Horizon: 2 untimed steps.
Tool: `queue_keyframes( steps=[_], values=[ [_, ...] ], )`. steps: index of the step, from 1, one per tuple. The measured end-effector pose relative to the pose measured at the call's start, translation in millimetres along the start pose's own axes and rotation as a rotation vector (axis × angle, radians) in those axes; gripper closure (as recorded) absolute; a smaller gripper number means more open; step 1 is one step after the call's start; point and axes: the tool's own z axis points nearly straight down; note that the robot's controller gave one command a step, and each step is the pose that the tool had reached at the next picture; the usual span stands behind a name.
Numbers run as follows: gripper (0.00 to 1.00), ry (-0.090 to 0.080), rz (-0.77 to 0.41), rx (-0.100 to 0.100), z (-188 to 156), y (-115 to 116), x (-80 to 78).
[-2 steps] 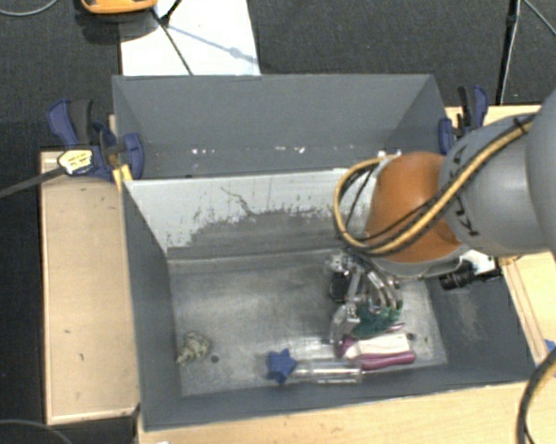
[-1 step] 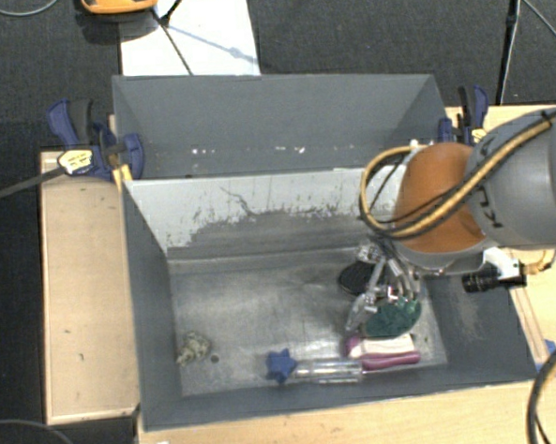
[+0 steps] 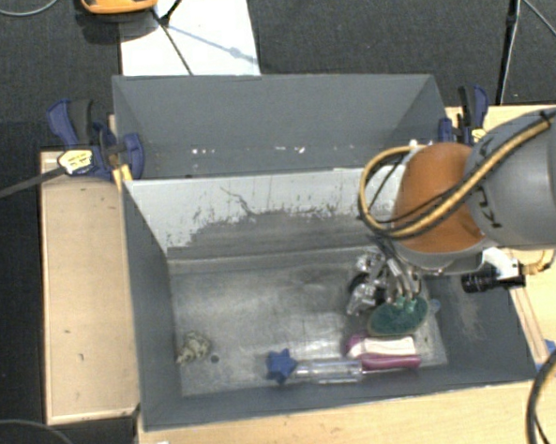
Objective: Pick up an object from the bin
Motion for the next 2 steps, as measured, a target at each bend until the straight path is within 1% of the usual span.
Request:
queue_keyframes(
  steps=[1,2],
  values=[
    [1.0,0.002,-0.015,0.001,10.2,-4.6,-4.6],
    [0.0,-0.001,-0.012,0.001,9.3,-5.0,-5.8]
  ],
)
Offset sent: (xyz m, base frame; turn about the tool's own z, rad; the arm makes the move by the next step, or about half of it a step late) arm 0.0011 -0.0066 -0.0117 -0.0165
